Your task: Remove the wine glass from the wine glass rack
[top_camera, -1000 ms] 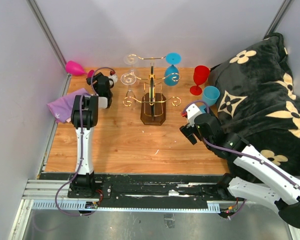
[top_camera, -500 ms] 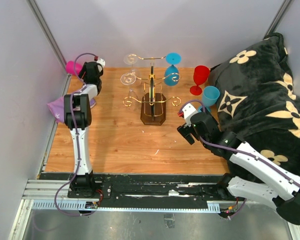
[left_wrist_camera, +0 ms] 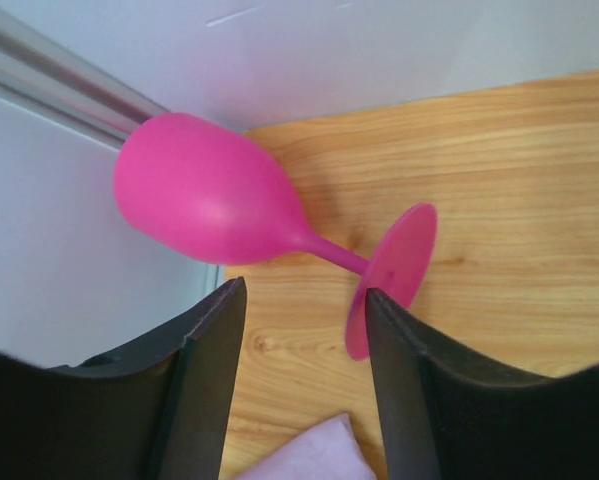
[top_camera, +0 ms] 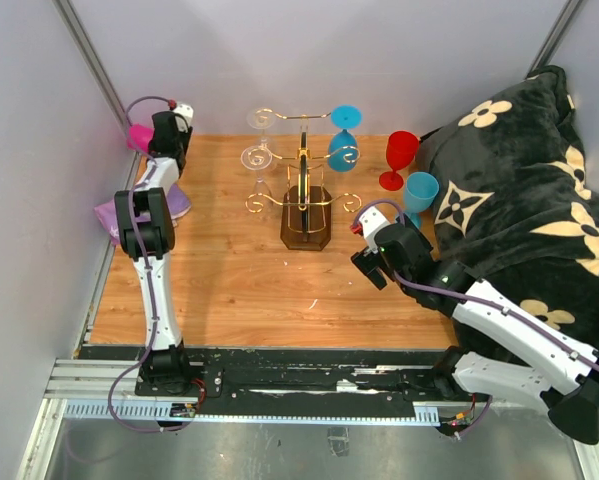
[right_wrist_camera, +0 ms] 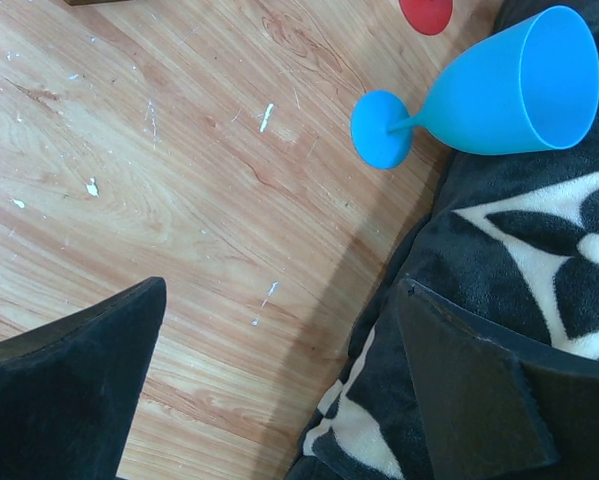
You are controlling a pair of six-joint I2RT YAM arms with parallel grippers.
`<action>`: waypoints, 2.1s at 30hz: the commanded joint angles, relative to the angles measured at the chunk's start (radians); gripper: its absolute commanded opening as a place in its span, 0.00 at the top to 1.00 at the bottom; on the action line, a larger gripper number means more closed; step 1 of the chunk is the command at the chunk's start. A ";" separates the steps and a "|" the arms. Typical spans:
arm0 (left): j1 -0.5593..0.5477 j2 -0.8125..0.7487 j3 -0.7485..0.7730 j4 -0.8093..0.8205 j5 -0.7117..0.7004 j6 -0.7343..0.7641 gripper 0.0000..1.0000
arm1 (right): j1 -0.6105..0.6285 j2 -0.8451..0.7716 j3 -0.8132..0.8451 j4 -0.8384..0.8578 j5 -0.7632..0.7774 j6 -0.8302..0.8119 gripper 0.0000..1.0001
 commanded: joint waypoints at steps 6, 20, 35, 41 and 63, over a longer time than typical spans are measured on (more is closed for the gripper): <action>0.043 0.009 0.054 -0.096 0.167 -0.068 0.75 | 0.011 0.034 0.027 0.008 0.034 -0.006 0.02; 0.049 0.025 0.058 -0.206 0.192 -0.078 0.92 | 0.010 0.006 0.006 0.016 0.041 -0.014 0.02; 0.059 0.051 0.068 -0.232 0.111 -0.107 0.92 | 0.010 -0.003 -0.009 0.023 0.037 -0.012 0.02; 0.059 0.007 0.015 -0.183 0.002 -0.081 0.99 | 0.010 -0.008 -0.011 0.028 0.024 -0.005 0.02; -0.055 0.083 -0.173 0.222 -0.466 0.304 0.97 | 0.011 -0.084 -0.043 0.043 -0.076 0.023 0.02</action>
